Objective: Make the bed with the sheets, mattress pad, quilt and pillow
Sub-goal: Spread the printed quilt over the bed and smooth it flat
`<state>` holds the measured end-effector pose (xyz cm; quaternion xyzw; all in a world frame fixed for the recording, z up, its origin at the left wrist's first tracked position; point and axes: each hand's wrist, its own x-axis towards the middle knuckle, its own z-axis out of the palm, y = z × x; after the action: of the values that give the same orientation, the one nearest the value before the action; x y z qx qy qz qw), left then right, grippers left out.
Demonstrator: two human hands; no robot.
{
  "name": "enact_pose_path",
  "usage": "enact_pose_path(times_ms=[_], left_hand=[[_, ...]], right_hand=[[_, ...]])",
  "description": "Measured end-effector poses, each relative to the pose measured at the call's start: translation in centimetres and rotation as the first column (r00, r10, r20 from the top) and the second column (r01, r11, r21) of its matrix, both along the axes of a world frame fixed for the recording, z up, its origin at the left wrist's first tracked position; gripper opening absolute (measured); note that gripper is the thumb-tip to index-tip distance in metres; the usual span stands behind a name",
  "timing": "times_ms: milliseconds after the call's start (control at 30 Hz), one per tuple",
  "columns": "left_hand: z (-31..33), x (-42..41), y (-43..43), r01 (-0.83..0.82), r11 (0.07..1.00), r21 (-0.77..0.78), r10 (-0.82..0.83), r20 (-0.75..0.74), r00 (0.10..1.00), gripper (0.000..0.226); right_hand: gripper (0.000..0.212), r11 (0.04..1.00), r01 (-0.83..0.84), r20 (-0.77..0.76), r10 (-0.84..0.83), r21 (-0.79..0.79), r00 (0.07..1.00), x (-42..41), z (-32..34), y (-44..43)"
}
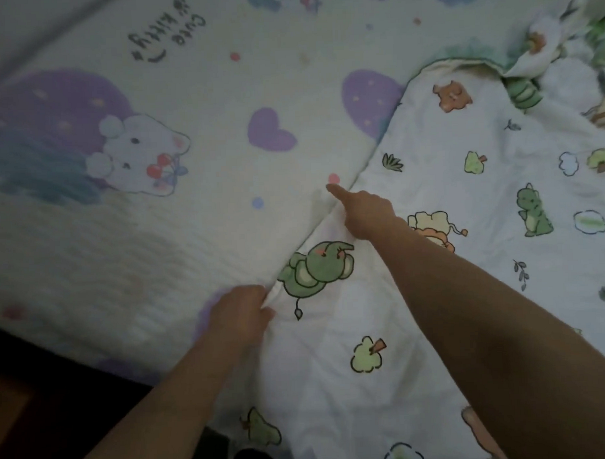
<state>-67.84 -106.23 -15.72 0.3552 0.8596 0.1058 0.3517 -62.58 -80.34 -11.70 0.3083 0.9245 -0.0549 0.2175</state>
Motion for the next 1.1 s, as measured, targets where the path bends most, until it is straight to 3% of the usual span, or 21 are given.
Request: enact_pose_path(times_ms=[67, 167, 233, 333, 467, 600, 733, 867, 933, 1033, 1100], left_hand=[[-0.1, -0.9, -0.6, -0.069, 0.998, 0.013, 0.068, 0.05, 0.996, 0.015], [-0.1, -2.5, -1.4, -0.141, 0.99, 0.029, 0.139, 0.078, 0.987, 0.028], [0.5, -4.0, -1.8, -0.187, 0.981, 0.047, 0.185, 0.049, 0.982, 0.033], [1.8, -7.0, -2.5, -0.246, 0.968, 0.048, 0.246, 0.003, 0.969, 0.036], [2.5, -11.0, -4.1, -0.366, 0.926, 0.098, 0.371, -0.037, 0.928, 0.04], [0.8, -11.3, -5.2, -0.397, 0.918, 0.013, 0.397, -0.033, 0.917, 0.037], [0.2, -10.7, -6.0, -0.404, 0.915, -0.003, 0.404, -0.02, 0.915, 0.026], [1.1, -11.0, -7.7, -0.346, 0.931, -0.117, 0.356, 0.087, 0.93, 0.027], [1.8, -10.7, -7.5, -0.311, 0.94, -0.14, 0.32, 0.043, 0.946, 0.026], [2.8, -9.9, -5.2, -0.316, 0.949, -0.015, 0.313, -0.106, 0.944, 0.023], [3.4, -9.4, -2.9, -0.301, 0.95, 0.079, 0.309, -0.123, 0.943, 0.024]], right_hand=[[0.057, 0.999, -0.029, 0.089, 0.026, 0.035, 0.996, -0.9, -0.8, 1.1], [0.029, 0.999, 0.023, 0.132, -0.029, 0.044, 0.991, -2.0, -1.6, 2.3], [0.023, 0.997, 0.078, -0.013, -0.077, 0.021, 0.997, -4.1, -1.3, 2.6], [0.016, 0.999, 0.015, -0.223, -0.006, 0.04, 0.975, -8.7, 0.1, 1.7], [0.019, 0.996, -0.058, -0.313, 0.075, 0.064, 0.947, -13.4, 0.4, 0.6], [0.018, 0.991, -0.115, -0.224, 0.096, -0.072, 0.97, -14.3, -3.5, -0.4], [0.027, 0.977, -0.119, -0.153, 0.092, -0.176, 0.984, -13.8, -5.3, -0.3], [0.044, 0.968, -0.137, -0.153, 0.105, -0.213, 0.983, -13.2, -3.8, 0.4], [0.051, 0.966, -0.141, -0.148, 0.111, -0.215, 0.983, -12.5, -2.9, 0.6], [0.056, 0.961, -0.153, -0.149, 0.12, -0.23, 0.982, -11.3, -1.7, 1.1], [0.059, 0.964, -0.158, -0.153, 0.127, -0.214, 0.98, -10.2, -0.9, 1.8]])
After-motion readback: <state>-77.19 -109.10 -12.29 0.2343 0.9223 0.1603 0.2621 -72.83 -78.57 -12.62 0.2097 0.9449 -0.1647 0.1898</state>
